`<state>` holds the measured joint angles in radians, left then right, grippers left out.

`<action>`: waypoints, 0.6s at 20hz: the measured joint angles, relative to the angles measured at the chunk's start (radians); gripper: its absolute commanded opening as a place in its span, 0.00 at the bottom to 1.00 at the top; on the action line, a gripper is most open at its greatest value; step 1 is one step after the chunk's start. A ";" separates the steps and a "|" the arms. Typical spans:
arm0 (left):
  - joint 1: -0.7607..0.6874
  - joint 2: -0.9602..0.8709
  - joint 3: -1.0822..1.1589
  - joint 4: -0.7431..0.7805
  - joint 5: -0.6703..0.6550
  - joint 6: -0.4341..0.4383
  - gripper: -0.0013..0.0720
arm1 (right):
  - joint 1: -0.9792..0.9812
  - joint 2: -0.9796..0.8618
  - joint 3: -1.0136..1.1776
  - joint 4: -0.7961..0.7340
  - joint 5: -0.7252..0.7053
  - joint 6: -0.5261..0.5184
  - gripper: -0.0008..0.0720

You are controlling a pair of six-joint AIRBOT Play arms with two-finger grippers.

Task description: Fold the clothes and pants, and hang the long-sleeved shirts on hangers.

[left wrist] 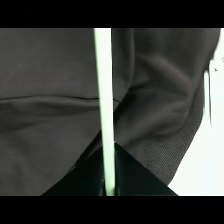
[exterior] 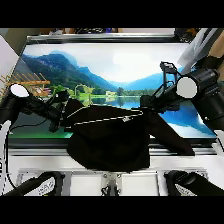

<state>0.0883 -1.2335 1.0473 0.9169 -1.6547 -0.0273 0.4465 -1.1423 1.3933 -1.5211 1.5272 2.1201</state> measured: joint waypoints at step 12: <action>-0.054 -0.072 0.000 -0.002 0.053 -0.042 0.04 | 0.000 0.021 0.000 0.000 0.056 -0.026 0.04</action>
<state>0.0341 -1.3056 1.0473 0.9154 -1.6012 -0.0696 0.4465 -1.1213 1.3933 -1.5211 1.5833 2.0941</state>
